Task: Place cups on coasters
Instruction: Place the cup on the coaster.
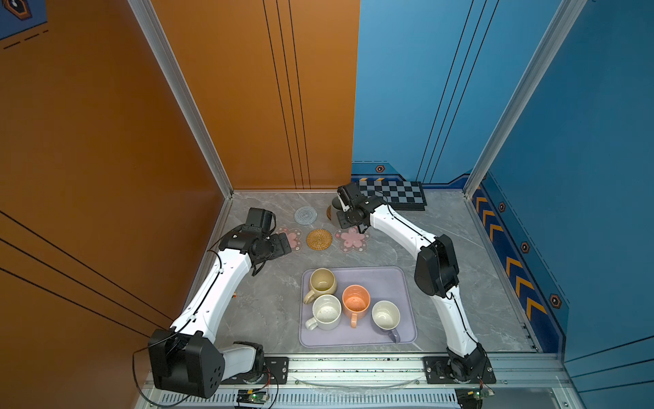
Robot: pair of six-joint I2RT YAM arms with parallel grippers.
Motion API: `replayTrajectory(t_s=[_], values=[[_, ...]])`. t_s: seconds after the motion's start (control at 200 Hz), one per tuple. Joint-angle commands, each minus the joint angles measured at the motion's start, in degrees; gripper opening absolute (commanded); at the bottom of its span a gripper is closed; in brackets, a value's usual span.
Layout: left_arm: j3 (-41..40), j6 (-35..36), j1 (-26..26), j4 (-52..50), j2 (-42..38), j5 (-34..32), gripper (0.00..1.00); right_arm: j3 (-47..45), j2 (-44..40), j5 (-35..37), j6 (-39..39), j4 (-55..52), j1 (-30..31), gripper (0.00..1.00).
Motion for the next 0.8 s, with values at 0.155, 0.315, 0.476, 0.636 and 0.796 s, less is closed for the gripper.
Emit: replayTrajectory(t_s=[0.155,0.315,0.476,0.636,0.796], values=[[2.8,2.2,1.7,-1.1,3.1,1.8,0.98,8.0,2.4,4.0,4.3,3.8,-1.2,0.0],[3.3,2.5,2.1,-1.1,4.5,2.2,0.98,9.4,4.0,4.9,5.3,4.5,-1.3,0.0],[2.4,1.6,2.1,-1.0,5.2,2.2,0.98,9.4,4.5,5.6,4.8,5.8,-1.4,0.0],[1.6,1.3,2.1,-1.0,5.6,2.1,0.98,9.4,5.0,5.2,4.6,6.8,-1.3,0.0],[1.3,0.9,2.1,-1.0,5.7,2.1,0.98,9.5,5.4,5.5,4.6,8.0,-1.1,0.0]])
